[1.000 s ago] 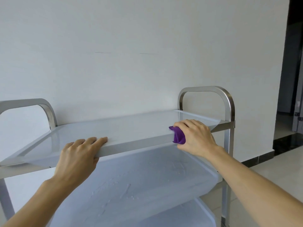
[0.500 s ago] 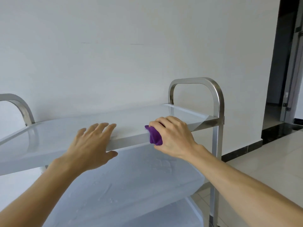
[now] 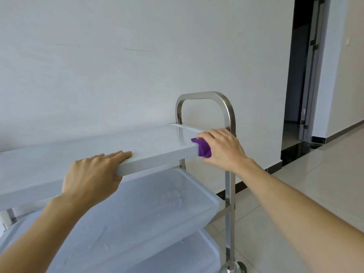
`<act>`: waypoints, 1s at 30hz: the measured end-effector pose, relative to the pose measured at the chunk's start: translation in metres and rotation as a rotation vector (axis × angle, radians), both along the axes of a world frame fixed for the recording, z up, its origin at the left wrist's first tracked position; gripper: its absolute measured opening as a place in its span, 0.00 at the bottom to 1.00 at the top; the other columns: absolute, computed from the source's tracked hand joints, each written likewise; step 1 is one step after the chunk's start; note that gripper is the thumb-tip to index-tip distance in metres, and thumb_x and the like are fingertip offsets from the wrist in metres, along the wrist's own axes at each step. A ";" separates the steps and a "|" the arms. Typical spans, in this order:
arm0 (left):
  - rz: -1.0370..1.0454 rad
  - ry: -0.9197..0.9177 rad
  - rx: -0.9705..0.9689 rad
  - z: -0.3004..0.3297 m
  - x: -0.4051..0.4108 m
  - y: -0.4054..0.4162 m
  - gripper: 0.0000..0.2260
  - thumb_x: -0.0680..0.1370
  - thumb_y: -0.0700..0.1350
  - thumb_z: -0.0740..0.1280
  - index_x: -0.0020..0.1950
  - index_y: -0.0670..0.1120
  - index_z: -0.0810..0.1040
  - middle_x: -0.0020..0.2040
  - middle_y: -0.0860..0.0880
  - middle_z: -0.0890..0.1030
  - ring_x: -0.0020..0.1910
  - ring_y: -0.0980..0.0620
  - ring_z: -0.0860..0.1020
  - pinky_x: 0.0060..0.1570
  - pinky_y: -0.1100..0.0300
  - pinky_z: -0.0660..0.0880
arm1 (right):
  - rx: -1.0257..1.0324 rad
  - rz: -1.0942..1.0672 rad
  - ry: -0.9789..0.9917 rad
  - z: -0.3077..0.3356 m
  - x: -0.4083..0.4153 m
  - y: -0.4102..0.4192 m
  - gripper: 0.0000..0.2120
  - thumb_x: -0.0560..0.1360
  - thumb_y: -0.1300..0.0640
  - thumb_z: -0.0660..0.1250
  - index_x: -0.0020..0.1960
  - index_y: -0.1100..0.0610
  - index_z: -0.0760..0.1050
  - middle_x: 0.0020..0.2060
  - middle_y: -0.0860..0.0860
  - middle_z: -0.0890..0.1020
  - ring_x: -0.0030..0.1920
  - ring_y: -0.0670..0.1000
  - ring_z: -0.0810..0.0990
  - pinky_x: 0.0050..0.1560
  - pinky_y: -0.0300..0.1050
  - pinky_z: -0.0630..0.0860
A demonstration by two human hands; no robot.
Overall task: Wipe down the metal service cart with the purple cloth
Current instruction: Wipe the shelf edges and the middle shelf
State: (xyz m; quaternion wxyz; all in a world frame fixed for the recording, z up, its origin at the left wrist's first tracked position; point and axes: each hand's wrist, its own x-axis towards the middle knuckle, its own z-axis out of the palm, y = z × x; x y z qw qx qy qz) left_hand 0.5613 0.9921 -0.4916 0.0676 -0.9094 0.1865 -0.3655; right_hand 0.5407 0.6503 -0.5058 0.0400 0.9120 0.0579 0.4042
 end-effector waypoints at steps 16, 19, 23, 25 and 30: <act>-0.111 -0.128 -0.043 -0.025 0.050 0.011 0.25 0.69 0.57 0.61 0.67 0.68 0.66 0.51 0.62 0.83 0.42 0.46 0.83 0.31 0.56 0.75 | 0.756 -0.077 -0.263 -0.048 -0.033 -0.049 0.32 0.67 0.44 0.78 0.67 0.47 0.69 0.61 0.47 0.75 0.60 0.52 0.74 0.56 0.54 0.78; -0.126 -0.088 -0.065 -0.031 0.066 0.016 0.25 0.70 0.59 0.55 0.68 0.71 0.63 0.53 0.64 0.82 0.44 0.47 0.83 0.33 0.55 0.76 | 0.925 0.011 -0.172 -0.040 -0.016 -0.045 0.39 0.65 0.45 0.80 0.70 0.47 0.64 0.62 0.49 0.72 0.61 0.53 0.72 0.56 0.56 0.80; -0.143 -0.020 -0.104 -0.031 0.075 0.021 0.24 0.72 0.62 0.49 0.68 0.78 0.58 0.53 0.65 0.81 0.44 0.48 0.82 0.35 0.52 0.76 | 0.910 -0.066 -0.045 -0.037 0.019 -0.032 0.49 0.62 0.47 0.81 0.74 0.45 0.55 0.64 0.52 0.72 0.62 0.56 0.73 0.54 0.55 0.79; -0.155 -0.006 -0.084 -0.030 0.075 0.022 0.24 0.72 0.60 0.50 0.68 0.78 0.58 0.54 0.65 0.81 0.44 0.47 0.82 0.34 0.52 0.76 | 1.024 -0.129 -0.017 -0.044 0.034 -0.033 0.46 0.64 0.46 0.80 0.73 0.47 0.56 0.62 0.52 0.75 0.58 0.57 0.76 0.51 0.53 0.79; -0.121 -0.073 0.054 -0.015 0.051 0.007 0.20 0.72 0.58 0.61 0.64 0.64 0.68 0.46 0.61 0.82 0.36 0.45 0.81 0.29 0.58 0.72 | 1.110 -0.248 0.039 -0.066 0.055 -0.045 0.35 0.68 0.49 0.78 0.68 0.51 0.63 0.59 0.54 0.78 0.56 0.59 0.78 0.50 0.53 0.80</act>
